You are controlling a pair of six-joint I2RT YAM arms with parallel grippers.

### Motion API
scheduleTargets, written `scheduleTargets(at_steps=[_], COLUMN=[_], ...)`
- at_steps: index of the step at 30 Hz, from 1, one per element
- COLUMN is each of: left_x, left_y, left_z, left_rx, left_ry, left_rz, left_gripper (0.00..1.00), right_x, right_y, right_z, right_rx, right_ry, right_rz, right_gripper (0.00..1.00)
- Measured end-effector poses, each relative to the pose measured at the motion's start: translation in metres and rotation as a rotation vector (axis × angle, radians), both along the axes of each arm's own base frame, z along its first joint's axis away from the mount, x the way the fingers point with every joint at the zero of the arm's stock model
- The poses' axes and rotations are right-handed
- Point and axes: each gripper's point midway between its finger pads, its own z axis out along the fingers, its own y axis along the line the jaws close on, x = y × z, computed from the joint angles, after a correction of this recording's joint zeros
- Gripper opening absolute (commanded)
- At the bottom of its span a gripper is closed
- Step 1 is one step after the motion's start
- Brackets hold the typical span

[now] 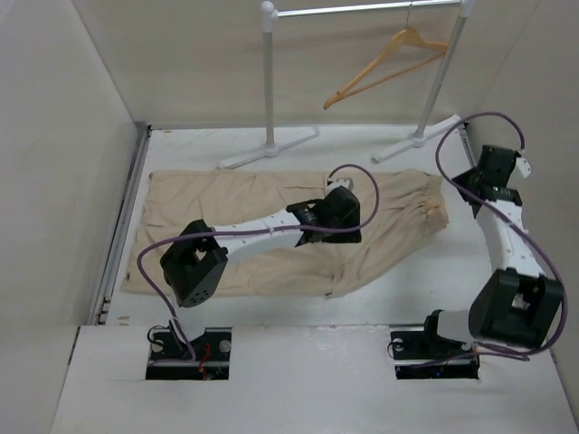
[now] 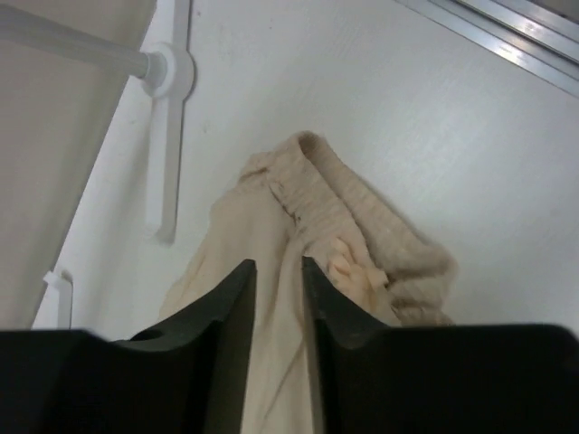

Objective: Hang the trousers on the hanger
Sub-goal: Flatten out the trousers at the center of the board.

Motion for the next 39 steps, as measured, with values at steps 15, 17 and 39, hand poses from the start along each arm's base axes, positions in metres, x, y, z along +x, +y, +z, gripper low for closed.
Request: scheduleTargets(at_steps=[15, 17, 39], left_x=[0.117, 0.119, 0.109], left_y=[0.038, 0.056, 0.234], left_z=[0.019, 0.001, 0.02], left_rx=[-0.037, 0.003, 0.07], left_ry=[-0.081, -0.058, -0.095], left_rz=[0.189, 0.218, 0.585], left_gripper=[0.5, 0.5, 0.52], right_x=[-0.092, -0.089, -0.164], right_y=[0.045, 0.046, 0.013], right_z=[-0.128, -0.139, -0.122], right_rx=[0.088, 0.106, 0.166], right_ry=[0.306, 0.328, 0.28], right_rz=[0.085, 0.086, -0.158], right_gripper=[0.31, 0.19, 0.68])
